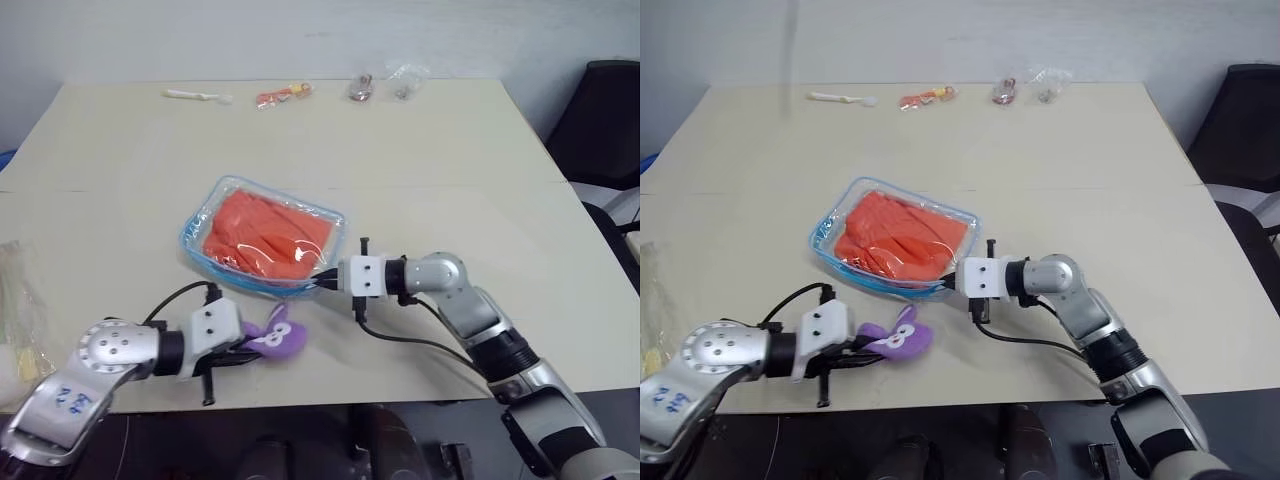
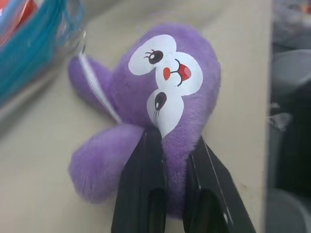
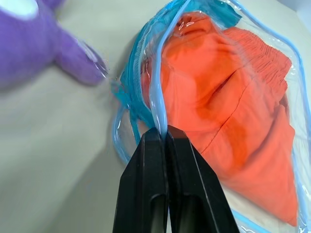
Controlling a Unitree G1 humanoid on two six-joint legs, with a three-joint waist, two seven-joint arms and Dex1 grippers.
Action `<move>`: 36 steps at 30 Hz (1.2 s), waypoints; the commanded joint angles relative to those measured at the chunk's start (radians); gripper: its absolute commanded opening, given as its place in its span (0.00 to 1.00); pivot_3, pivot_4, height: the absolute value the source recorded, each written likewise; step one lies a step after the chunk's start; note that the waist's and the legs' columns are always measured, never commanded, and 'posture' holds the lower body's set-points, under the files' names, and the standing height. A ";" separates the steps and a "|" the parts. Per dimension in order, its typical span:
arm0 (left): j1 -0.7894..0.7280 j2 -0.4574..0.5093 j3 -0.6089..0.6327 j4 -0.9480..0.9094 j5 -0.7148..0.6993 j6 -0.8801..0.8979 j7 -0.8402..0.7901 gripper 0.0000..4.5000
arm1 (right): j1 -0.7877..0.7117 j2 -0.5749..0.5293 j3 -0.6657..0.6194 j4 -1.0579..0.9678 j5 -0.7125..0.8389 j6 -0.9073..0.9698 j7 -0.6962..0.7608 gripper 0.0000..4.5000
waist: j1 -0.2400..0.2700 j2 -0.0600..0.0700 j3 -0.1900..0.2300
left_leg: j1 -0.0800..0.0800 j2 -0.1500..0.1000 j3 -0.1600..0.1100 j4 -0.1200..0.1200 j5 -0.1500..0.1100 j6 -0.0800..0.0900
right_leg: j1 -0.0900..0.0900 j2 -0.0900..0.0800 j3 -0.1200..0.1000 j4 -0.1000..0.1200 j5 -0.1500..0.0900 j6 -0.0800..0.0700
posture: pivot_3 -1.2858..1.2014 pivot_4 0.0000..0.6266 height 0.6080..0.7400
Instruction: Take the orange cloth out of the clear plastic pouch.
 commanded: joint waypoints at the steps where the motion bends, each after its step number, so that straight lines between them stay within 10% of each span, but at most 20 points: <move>1: 0.020 0.037 0.124 -0.021 -0.088 0.044 -0.052 0.00 | 0.013 -0.061 -0.055 -0.048 0.053 -0.067 0.054 0.00 | 0.002 0.000 0.000 | 0.000 0.000 0.000 0.000 0.000 0.000 | 0.000 0.000 0.000 0.000 0.000 0.000 | 0.52 0.24 1.00; 16: 0.189 0.211 0.437 0.305 -0.020 -0.021 -0.269 0.00 | 0.100 -0.268 -0.114 -0.005 0.209 -0.378 0.285 0.00 | -0.003 0.001 0.001 | 0.001 0.000 0.002 -0.003 0.000 0.000 | 0.000 0.001 -0.001 -0.002 0.000 0.000 | 0.52 0.24 1.00; 31: 0.018 0.193 0.278 0.529 0.102 -0.200 -0.201 0.00 | 0.087 -0.264 -0.110 0.045 0.193 -0.408 0.283 0.00 | -0.001 0.001 0.001 | 0.001 0.000 0.004 -0.005 0.000 0.000 | -0.001 0.001 -0.001 -0.001 0.000 -0.001 | 0.52 0.24 1.00; 36: 0.062 0.175 0.287 0.482 0.107 -0.214 -0.200 0.41 | 0.098 -0.264 -0.115 0.021 0.197 -0.364 0.265 0.10 | -0.001 0.001 0.001 | 0.001 0.000 0.005 -0.005 0.000 0.000 | -0.001 0.000 -0.001 -0.001 0.000 -0.001 | 0.52 0.24 1.00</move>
